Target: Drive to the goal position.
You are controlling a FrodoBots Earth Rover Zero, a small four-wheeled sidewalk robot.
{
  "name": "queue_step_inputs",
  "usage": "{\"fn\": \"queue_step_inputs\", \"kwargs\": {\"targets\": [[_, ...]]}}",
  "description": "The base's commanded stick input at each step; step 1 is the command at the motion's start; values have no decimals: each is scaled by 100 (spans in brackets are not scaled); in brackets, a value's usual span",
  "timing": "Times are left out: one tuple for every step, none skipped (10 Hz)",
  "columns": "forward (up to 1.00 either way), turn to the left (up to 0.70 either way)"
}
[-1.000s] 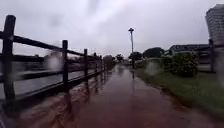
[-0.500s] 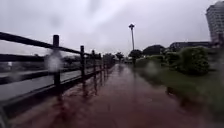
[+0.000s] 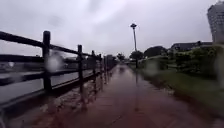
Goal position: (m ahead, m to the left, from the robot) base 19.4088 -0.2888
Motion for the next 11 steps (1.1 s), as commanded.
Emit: {"fn": "queue_step_inputs", "kwargs": {"targets": [[100,1],[100,1],[100,1],[100,1],[100,1],[100,1],[100,1],[100,1],[100,1],[100,1],[100,1]]}}
